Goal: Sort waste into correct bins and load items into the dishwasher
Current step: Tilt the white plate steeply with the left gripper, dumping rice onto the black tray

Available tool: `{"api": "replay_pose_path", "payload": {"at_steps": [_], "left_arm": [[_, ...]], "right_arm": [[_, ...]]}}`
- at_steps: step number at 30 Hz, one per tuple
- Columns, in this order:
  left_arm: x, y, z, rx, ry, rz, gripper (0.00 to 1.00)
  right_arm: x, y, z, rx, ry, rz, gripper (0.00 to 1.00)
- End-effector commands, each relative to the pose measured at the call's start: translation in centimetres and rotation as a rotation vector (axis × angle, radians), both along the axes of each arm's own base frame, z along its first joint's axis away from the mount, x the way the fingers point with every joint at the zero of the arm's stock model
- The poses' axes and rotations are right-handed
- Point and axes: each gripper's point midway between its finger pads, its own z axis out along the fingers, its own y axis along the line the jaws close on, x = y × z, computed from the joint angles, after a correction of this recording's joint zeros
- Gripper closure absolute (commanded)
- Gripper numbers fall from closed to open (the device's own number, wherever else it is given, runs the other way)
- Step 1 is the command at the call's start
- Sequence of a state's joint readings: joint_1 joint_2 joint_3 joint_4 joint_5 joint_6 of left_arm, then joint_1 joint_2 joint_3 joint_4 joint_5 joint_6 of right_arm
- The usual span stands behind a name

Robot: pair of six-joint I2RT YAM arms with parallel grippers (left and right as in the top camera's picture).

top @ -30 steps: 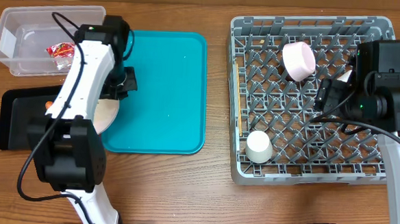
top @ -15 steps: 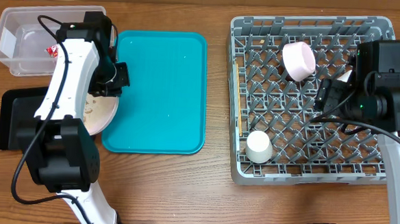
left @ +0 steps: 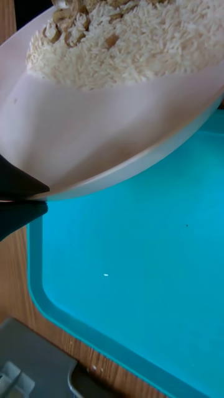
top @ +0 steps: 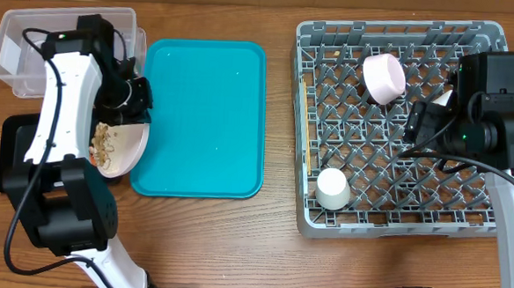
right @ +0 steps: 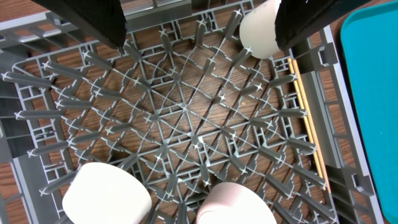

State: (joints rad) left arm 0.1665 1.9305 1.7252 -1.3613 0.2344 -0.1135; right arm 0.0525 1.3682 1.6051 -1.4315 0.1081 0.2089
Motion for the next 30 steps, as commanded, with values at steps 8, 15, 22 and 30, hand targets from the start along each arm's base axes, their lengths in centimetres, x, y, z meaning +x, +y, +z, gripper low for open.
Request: {"api": "replay_pose_path", "payload": {"at_steps": [8,15,22,30], "left_arm": [[0.6,0.9,3.3,-0.196,-0.139,-0.005,0.96],[0.8,2.1,4.7,-0.333,-0.222,0.019,0.96],[0.9,3.6,6.2,-0.444,-0.307,0.061,0.96],[0.8,5.4,7.4,-0.514,-0.382,0.096,0.96]], "right_arm": [[0.2,0.0,0.1,0.004,-0.005,-0.001,0.21],[0.2,0.0,0.1,0.004,-0.005,-0.001,0.21],[0.2,0.0,0.1,0.004,-0.005,-0.001,0.21],[0.2,0.0,0.1,0.004,-0.005,-0.001,0.21]]}}
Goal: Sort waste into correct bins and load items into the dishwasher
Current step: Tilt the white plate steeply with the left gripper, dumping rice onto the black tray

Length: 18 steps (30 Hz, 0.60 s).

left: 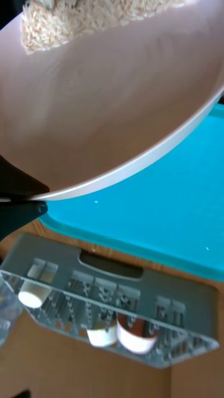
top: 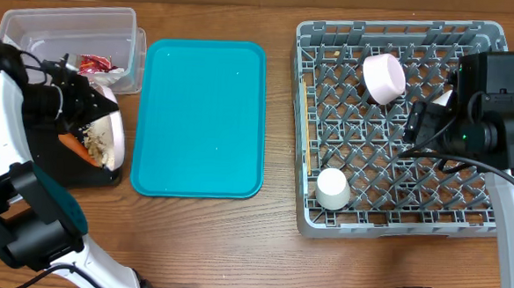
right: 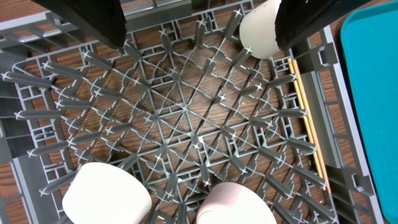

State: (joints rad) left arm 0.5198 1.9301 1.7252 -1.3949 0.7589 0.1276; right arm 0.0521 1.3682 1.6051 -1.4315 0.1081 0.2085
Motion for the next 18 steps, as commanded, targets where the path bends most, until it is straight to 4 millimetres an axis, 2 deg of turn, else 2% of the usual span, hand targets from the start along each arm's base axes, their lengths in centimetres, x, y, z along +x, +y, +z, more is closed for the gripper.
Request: {"api": "replay_pose_path", "payload": {"at_steps": [1,6,13,18], "left_arm": [[0.4,0.2,3.2,-0.041,-0.137,-0.009,0.96],[0.0,1.5,3.4,-0.054,-0.145,0.028,0.96],[-0.9,2.3,5.2,-0.141,-0.235,0.037,0.96],[-0.8,3.2,5.3,-0.144,-0.244,0.067,0.96]], "right_arm": [[0.2,0.0,0.1,0.004,-0.006,-0.001,0.21],[0.2,0.0,0.1,0.004,-0.006,-0.001,0.2],[0.2,0.0,0.1,0.004,-0.006,-0.001,0.21],[0.2,0.0,0.1,0.004,-0.006,-0.001,0.21]]}}
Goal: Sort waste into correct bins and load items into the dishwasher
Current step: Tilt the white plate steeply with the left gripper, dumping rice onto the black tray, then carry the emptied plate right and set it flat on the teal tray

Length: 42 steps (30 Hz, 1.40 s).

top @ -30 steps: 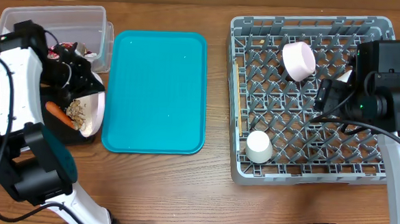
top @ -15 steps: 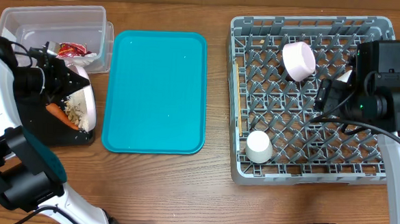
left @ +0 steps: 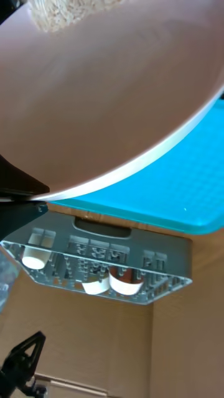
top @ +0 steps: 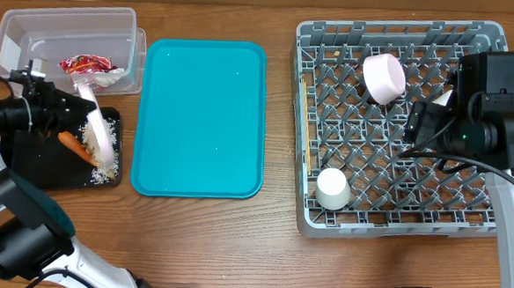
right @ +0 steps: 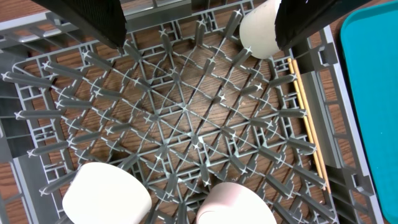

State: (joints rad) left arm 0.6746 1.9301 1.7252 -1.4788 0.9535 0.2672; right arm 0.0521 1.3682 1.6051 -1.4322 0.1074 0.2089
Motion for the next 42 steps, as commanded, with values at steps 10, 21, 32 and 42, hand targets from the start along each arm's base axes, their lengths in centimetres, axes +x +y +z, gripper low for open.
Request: {"api": "replay_pose_path", "payload": {"at_steps": [10,21,32,42], "left_arm": [[0.7,0.3,2.7,0.033,-0.146,-0.015,0.96],[0.6,0.4,2.9,0.02,-0.122,0.01,0.96],[0.2,-0.2,3.1,0.017,-0.121,-0.01,0.96],[0.2,-8.1,5.3,0.088,-0.179,-0.235,0.96]], "right_arm": [[0.1,0.0,0.1,0.003,-0.002,-0.001,0.21],[0.0,0.0,0.0,0.003,0.001,-0.001,0.21],[0.0,0.0,0.0,0.003,0.001,-0.001,0.21],[0.0,0.0,0.0,0.003,0.001,-0.001,0.2]]}}
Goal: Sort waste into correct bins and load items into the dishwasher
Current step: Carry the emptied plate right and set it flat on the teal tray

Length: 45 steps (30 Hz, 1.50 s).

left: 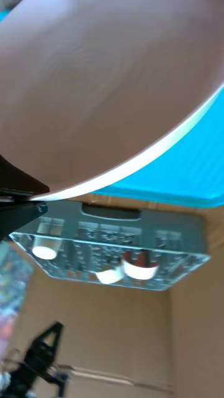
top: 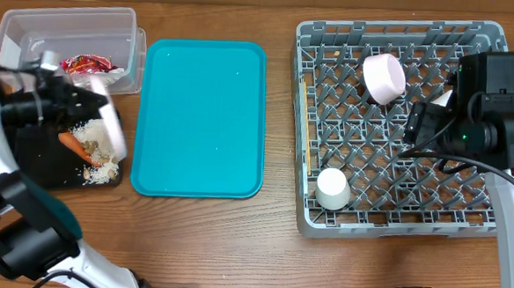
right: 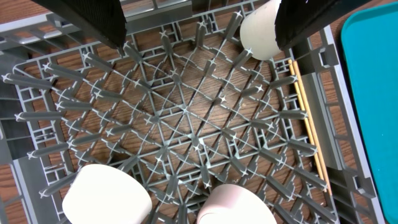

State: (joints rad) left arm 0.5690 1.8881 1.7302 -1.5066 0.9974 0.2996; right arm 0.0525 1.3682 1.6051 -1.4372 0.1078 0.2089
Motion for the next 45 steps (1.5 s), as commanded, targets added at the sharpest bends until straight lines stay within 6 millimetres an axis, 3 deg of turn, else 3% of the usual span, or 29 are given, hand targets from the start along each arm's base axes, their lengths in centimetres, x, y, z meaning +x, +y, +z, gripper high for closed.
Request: {"api": "replay_pose_path", "payload": {"at_steps": [1,4,10,16,21,26,28,31,33,35,39,45], "left_arm": [[-0.3,-4.5,3.2,0.124,-0.124,-0.141,0.96],[0.2,-7.4,2.2,0.264,-0.098,-0.217,0.96],[2.0,-13.5,-1.7,0.554,-0.016,-0.315,0.96],[1.5,-20.8,-8.8,0.791,0.104,-0.467,0.96],[0.2,-24.3,-13.3,0.865,0.178,-0.557,0.96],[-0.2,-26.5,-14.6,0.869,0.168,-0.589,0.96],[-0.2,-26.8,-14.6,0.868,0.157,-0.592,0.9],[-0.2,-26.8,-14.6,0.866,0.159,-0.592,0.59],[-0.3,-26.6,-14.2,0.866,0.162,-0.589,0.48],[-0.1,-26.1,-13.5,0.863,0.166,-0.57,0.47],[1.0,-24.0,-10.1,0.843,0.154,-0.467,0.48],[1.9,-15.9,-3.0,0.802,0.114,-0.215,0.47]], "right_arm": [[0.1,0.0,0.1,0.003,-0.003,-0.001,0.2],[0.1,0.0,0.1,0.004,-0.003,-0.001,0.21],[0.0,0.0,0.0,0.003,0.003,-0.001,0.2],[-0.1,0.0,0.0,0.003,0.007,-0.001,0.2],[-0.1,0.0,0.0,0.003,0.008,-0.001,0.2],[-0.1,0.0,0.0,0.003,0.008,-0.001,0.2],[-0.1,0.0,0.0,0.003,0.007,-0.001,0.2],[-0.1,0.0,0.0,0.003,0.008,-0.001,0.2],[-0.1,0.0,0.0,0.003,0.007,-0.001,0.2],[-0.1,0.0,0.0,0.003,0.007,-0.001,0.2],[-0.1,0.0,0.0,0.003,0.008,-0.001,0.19],[0.1,0.4,0.1,0.022,-0.001,0.015,0.17]]}}
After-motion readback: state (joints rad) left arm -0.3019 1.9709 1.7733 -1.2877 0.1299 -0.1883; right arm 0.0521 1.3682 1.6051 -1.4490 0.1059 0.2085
